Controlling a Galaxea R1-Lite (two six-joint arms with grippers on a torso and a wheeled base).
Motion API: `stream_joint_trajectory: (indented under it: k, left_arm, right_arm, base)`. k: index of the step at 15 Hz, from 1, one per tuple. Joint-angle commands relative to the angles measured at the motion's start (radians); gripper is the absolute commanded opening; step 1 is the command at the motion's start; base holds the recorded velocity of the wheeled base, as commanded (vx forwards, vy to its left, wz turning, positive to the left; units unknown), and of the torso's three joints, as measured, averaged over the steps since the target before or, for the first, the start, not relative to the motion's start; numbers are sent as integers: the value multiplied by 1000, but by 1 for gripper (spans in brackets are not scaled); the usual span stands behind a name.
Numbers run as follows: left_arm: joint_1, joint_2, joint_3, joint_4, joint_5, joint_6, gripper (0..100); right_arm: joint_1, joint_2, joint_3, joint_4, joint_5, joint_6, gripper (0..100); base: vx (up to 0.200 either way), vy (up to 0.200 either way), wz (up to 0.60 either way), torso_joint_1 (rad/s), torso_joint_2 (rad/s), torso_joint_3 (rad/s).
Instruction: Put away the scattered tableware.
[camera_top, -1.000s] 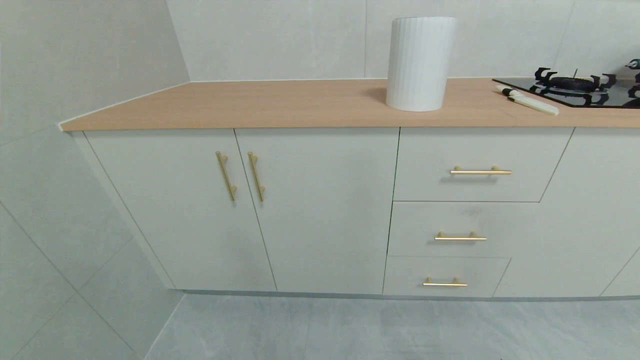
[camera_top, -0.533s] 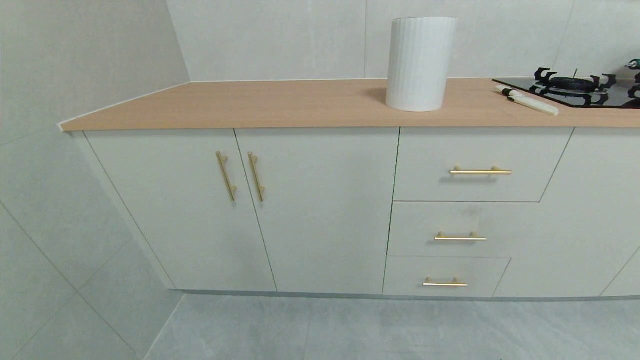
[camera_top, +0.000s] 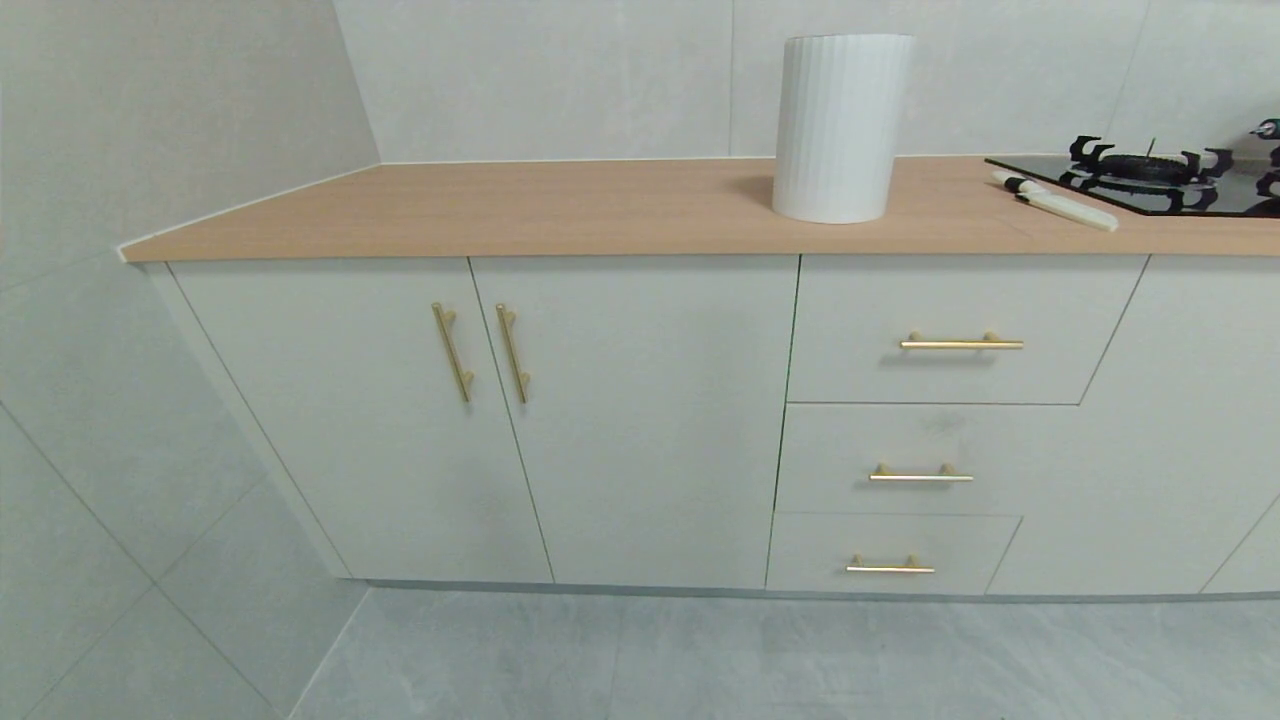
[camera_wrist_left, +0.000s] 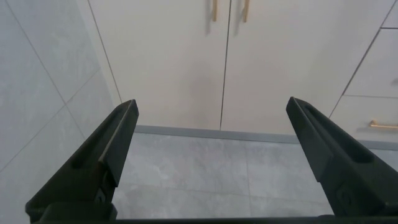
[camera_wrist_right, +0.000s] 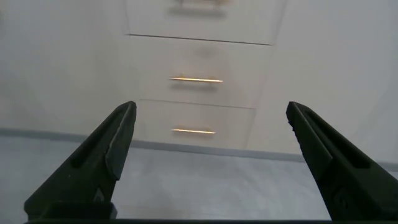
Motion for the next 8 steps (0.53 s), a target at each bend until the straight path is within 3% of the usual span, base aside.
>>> stream_joint_trajectory:
  k: [1, 3, 4, 6, 8]
  left_arm:
    - [1, 0, 0, -1, 0, 0, 100]
    - [-1, 0, 0, -1, 0, 0, 100]
    - [-1, 0, 0, 0, 1, 1, 100]
    - [1, 0, 0, -1, 0, 0, 100]
    - [1, 0, 0, 0, 0, 0, 100]
  right_arm:
    - [0, 3, 3, -1, 0, 1, 100]
    - [0, 3, 3, -3, -43, 16, 100]
    - [-1, 4, 3, 2, -182, 62, 100]
    - [-1, 4, 3, 20, -178, 117, 100]
    - [-1, 4, 3, 51, -110, 65, 100]
  base:
    - [0, 0, 0, 0, 0, 0]
    - [0, 0, 0, 0, 0, 0]
    - [0, 0, 0, 0, 0, 0]
    - [0, 0, 0, 0, 0, 0]
    - [0, 0, 0, 0, 0, 0]
